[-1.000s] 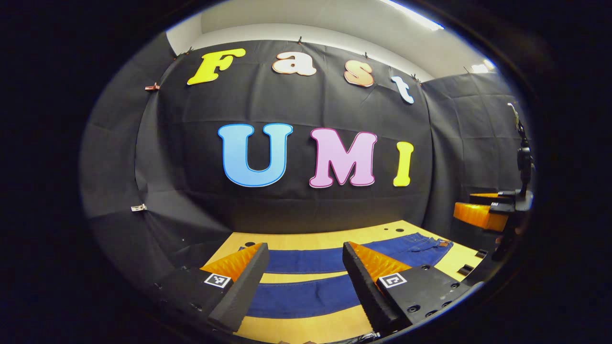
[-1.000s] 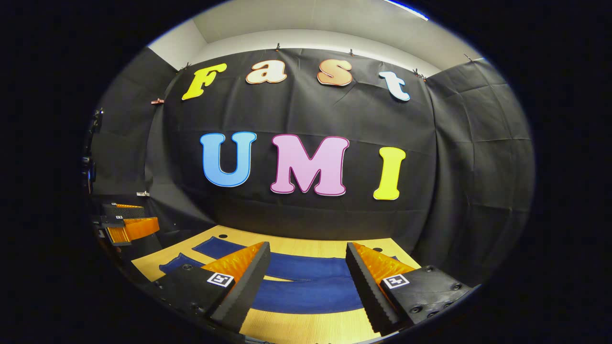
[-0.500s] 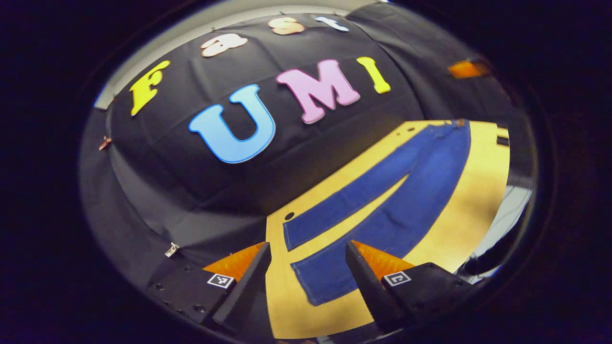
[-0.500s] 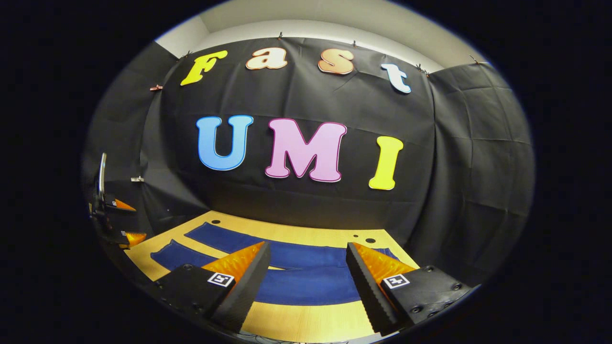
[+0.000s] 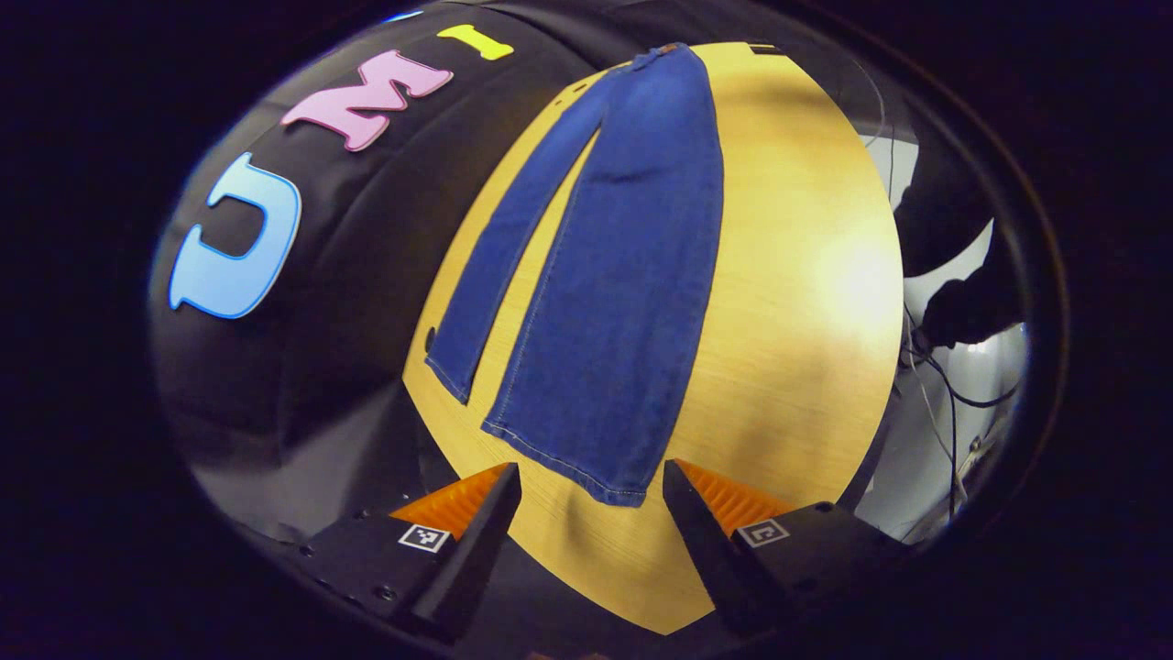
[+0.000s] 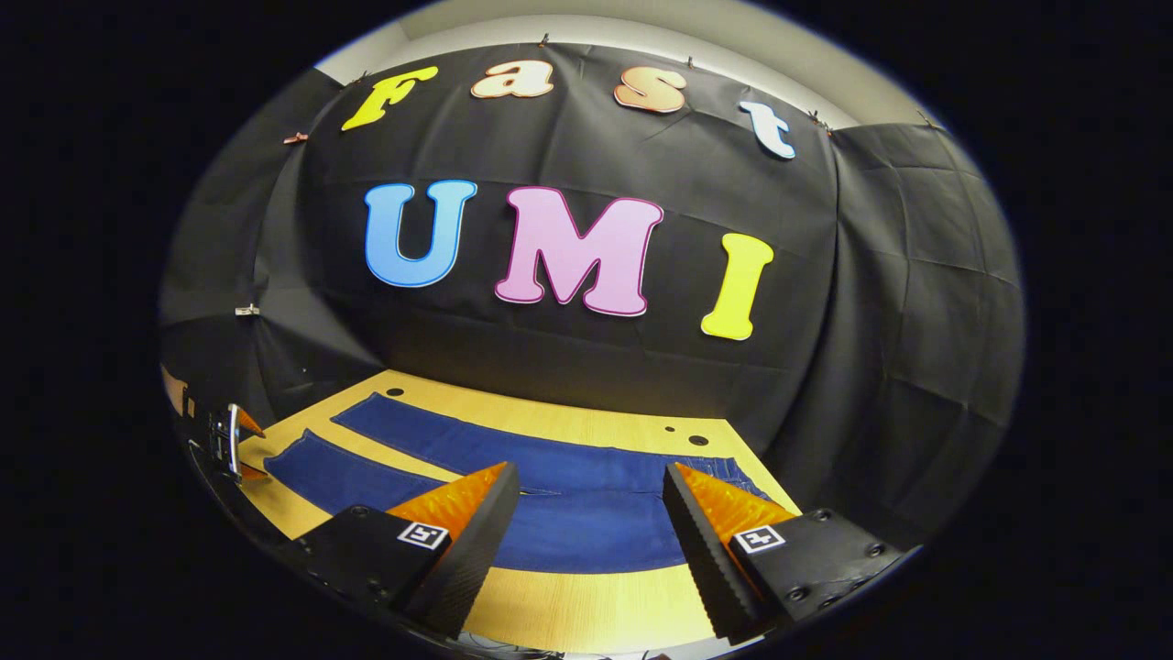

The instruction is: Grasp the waist and the cuffs of the jeans and fold them to make the two legs overlap; first hold the waist and fold one-third of the jeans toward the cuffs, then hold the cuffs and fold the remaining one-third in the same direction to finish folding.

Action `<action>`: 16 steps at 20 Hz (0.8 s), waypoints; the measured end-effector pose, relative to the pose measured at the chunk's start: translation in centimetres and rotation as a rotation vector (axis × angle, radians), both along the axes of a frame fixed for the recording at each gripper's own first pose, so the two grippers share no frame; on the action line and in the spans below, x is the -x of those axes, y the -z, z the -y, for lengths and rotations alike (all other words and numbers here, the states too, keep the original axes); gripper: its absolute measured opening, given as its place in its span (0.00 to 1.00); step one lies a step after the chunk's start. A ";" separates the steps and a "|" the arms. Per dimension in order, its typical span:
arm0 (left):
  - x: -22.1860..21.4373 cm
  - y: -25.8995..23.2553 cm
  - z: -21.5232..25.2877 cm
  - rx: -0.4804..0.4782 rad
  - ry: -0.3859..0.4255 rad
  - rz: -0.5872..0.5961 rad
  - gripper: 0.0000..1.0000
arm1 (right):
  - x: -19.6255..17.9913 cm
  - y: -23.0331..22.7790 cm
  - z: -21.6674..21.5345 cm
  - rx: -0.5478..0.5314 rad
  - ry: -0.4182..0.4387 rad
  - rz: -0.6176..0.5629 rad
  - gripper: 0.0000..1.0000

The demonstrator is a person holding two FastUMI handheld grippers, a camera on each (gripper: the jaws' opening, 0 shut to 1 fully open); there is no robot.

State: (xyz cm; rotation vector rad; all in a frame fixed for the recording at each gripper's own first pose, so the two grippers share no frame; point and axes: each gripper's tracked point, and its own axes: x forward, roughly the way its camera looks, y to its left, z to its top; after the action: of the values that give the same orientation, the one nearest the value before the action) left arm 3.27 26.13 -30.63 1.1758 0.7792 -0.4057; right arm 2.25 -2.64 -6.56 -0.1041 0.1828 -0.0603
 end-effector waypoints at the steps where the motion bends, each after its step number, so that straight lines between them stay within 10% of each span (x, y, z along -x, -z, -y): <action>1: -0.6 0.6 -0.1 -0.018 0.014 -0.018 0.98 | -0.3 0.3 0.4 0.003 0.006 -0.006 0.96; 6: -4.3 1.4 0.4 -0.062 0.034 -0.025 0.89 | -1.9 1.7 3.8 0.027 0.059 -0.034 0.96; 13: -7.8 3.2 1.1 -0.023 -0.049 -0.121 0.18 | -6.4 3.0 11.2 0.104 0.113 -0.059 0.96; 16: -7.7 3.0 0.9 -0.022 -0.077 -0.114 0.07 | -8.7 3.0 15.1 0.216 0.100 -0.059 0.96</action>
State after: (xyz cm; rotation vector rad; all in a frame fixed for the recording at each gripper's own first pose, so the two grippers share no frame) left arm 11.02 25.21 -33.63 1.1472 0.9274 -0.4040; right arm 10.98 -17.69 -9.59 -0.3120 0.2401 -0.1770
